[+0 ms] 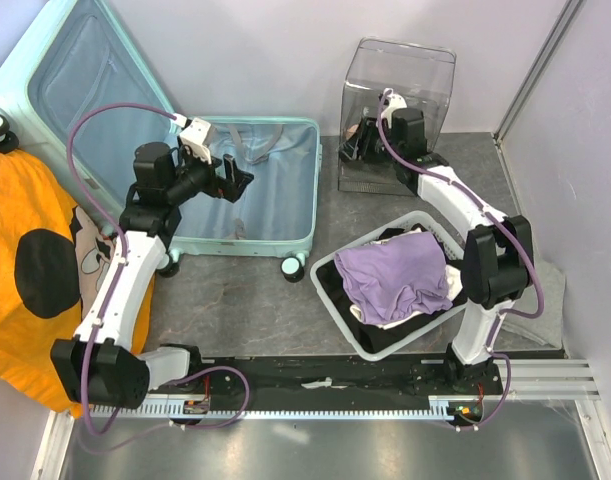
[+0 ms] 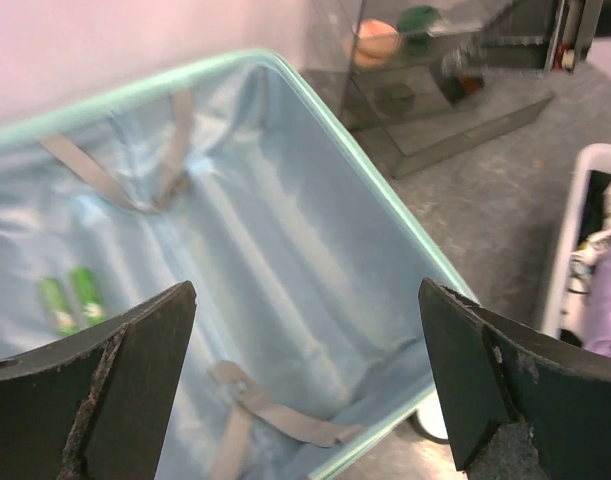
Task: Open, take out, and arrange the luggage
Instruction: Place the personal item in the drawer, then pick up the personal item from the luggage.
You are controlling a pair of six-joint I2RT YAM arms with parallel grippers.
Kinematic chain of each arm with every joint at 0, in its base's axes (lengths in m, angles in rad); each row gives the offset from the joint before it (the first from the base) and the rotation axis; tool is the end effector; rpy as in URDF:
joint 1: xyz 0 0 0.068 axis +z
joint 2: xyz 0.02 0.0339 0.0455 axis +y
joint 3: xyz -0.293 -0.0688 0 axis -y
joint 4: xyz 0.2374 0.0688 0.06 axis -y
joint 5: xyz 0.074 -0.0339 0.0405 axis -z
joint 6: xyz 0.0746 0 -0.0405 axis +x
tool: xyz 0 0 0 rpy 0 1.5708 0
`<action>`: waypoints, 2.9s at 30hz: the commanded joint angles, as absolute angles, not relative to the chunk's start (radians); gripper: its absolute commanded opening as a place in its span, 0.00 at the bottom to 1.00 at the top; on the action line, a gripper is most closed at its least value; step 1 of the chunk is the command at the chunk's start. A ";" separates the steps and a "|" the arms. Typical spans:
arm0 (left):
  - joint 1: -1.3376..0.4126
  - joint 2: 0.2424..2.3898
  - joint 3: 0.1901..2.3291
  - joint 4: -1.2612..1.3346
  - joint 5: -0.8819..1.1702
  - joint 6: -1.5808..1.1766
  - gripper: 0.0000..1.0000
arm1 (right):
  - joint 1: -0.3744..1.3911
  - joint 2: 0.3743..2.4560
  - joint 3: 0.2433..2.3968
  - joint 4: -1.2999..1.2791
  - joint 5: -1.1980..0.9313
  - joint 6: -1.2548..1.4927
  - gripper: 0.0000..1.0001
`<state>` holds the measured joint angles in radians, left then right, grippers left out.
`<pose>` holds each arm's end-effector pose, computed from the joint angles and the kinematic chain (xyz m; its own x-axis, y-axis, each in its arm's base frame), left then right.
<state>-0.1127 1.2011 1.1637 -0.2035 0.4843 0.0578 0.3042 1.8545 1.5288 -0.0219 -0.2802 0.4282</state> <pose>0.2838 -0.0671 0.4044 -0.2050 0.0747 -0.9759 0.5616 0.8256 -0.0548 0.4547 0.1644 0.3260 -0.5182 0.2556 -0.8162 -0.3526 0.8056 0.4761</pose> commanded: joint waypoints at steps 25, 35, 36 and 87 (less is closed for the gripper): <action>-0.012 1.281 1.161 -0.164 0.569 -0.212 0.99 | 0.364 2.229 1.954 -0.362 0.267 0.133 0.02; -0.005 1.275 1.158 -0.161 0.568 -0.216 0.99 | 0.368 2.269 1.991 -0.413 0.273 0.132 0.12; -0.003 1.275 1.158 -0.161 0.568 -0.215 0.99 | 0.367 2.270 1.991 -0.413 0.272 0.133 0.17; 0.052 2.181 1.989 -0.623 0.089 -0.041 0.50 | 0.373 1.347 1.155 0.169 -0.210 0.318 0.67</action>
